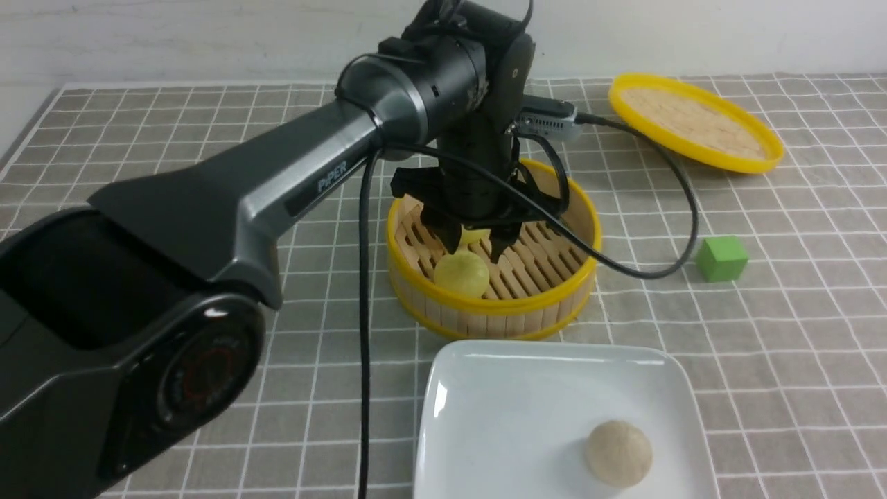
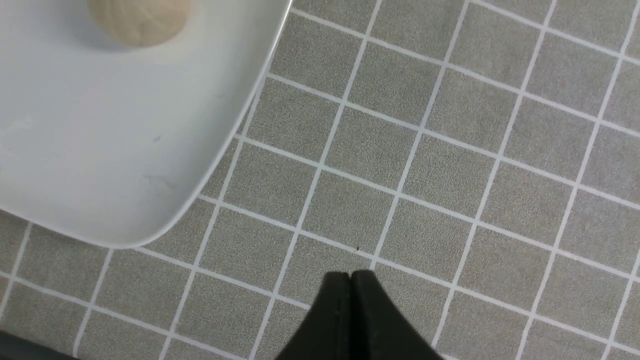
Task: Put the steamed buns into the plate on the grey tablecloth.
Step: 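Reach into the bamboo steamer and grasp a bun with the left gripper, then carry the bun from the bamboo steamer to the plate with the left gripper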
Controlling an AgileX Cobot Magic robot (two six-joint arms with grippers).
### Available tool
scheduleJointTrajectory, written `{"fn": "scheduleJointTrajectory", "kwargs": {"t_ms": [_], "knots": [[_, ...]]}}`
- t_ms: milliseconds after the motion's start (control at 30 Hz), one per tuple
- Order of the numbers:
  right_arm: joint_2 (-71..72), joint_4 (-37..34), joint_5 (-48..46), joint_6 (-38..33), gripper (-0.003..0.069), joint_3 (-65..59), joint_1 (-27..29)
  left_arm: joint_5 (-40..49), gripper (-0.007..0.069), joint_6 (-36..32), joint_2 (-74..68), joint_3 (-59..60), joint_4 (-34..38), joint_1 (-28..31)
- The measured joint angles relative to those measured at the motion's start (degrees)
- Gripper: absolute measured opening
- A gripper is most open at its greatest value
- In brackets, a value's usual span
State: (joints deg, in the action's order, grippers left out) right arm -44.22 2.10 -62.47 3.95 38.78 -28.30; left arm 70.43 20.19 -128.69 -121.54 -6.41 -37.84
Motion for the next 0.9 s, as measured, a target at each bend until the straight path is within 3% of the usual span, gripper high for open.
{"fn": "scheduleJointTrajectory", "kwargs": {"t_ms": [400,533,567,600,667,900], "knots": [[0.0,0.0,1.8,0.0,0.0000,0.0,0.0,0.2,0.0372,0.3,-3.2,-0.5,-1.7,0.0],[0.0,0.0,1.7,0.0,0.0001,0.0,0.0,-0.1,0.0265,0.3,-3.9,-0.6,-1.8,0.0],[0.0,0.0,1.7,0.0,0.0001,0.0,0.0,-0.1,0.0200,0.2,-3.4,-0.7,-1.8,0.0],[0.0,0.0,1.7,0.0,0.0002,0.0,0.0,-0.1,0.0187,0.1,-3.3,-0.7,-1.8,0.0],[0.0,0.0,1.6,0.0,0.0002,0.0,0.0,0.3,0.0060,-2.1,-1.6,-0.7,-0.7,0.0],[0.0,0.0,1.8,0.0,0.0008,0.0,0.0,0.5,0.0022,-7.9,13.6,-0.6,4.7,0.0]]}}
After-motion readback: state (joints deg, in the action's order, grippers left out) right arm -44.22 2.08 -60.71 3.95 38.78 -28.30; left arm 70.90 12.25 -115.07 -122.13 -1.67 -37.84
